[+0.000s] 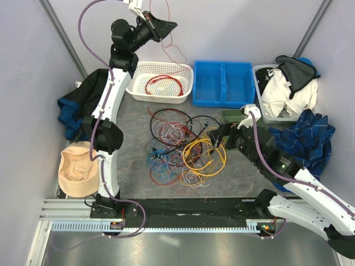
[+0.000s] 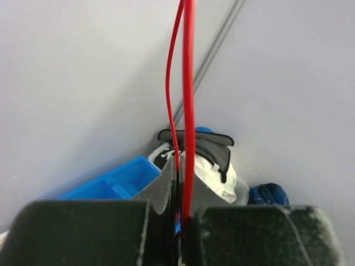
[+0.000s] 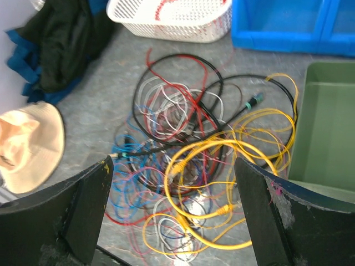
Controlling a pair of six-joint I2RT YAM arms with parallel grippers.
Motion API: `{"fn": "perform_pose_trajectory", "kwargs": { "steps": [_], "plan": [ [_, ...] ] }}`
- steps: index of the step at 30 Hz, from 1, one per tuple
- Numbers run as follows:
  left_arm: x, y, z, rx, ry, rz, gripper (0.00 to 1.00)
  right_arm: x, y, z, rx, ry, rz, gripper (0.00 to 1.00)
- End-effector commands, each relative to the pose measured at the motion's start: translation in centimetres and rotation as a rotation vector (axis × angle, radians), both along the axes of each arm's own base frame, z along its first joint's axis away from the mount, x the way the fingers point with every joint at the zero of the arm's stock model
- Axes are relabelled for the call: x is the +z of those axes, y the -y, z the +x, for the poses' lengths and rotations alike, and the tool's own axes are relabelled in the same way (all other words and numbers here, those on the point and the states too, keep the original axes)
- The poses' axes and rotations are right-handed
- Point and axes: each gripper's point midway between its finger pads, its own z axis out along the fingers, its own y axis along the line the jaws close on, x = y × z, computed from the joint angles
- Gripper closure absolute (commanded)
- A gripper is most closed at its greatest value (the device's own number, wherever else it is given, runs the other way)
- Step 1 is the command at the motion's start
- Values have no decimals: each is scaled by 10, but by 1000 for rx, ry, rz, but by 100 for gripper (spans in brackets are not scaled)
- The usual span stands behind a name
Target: Untangle the cables
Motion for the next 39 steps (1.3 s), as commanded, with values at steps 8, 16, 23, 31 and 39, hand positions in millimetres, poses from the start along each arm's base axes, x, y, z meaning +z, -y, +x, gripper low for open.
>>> {"fn": "perform_pose_trajectory", "kwargs": {
  "steps": [8,16,23,31,39],
  "plan": [
    [24,-33,39,241,155,-47,98,-44,1,3,-23,-36,-18,2],
    [-63,-62,103,332,3,-47,98,-54,5,2,-38,-51,-31,2],
    [-111,-75,127,386,-26,-29,98,-68,14,7,-84,-57,-84,2],
    [-115,-70,118,347,-20,15,0,-78,15,9,-94,-69,-112,2],
    [-63,-86,69,420,-43,40,0,-59,24,5,-109,-32,-86,2]
  ]
}}
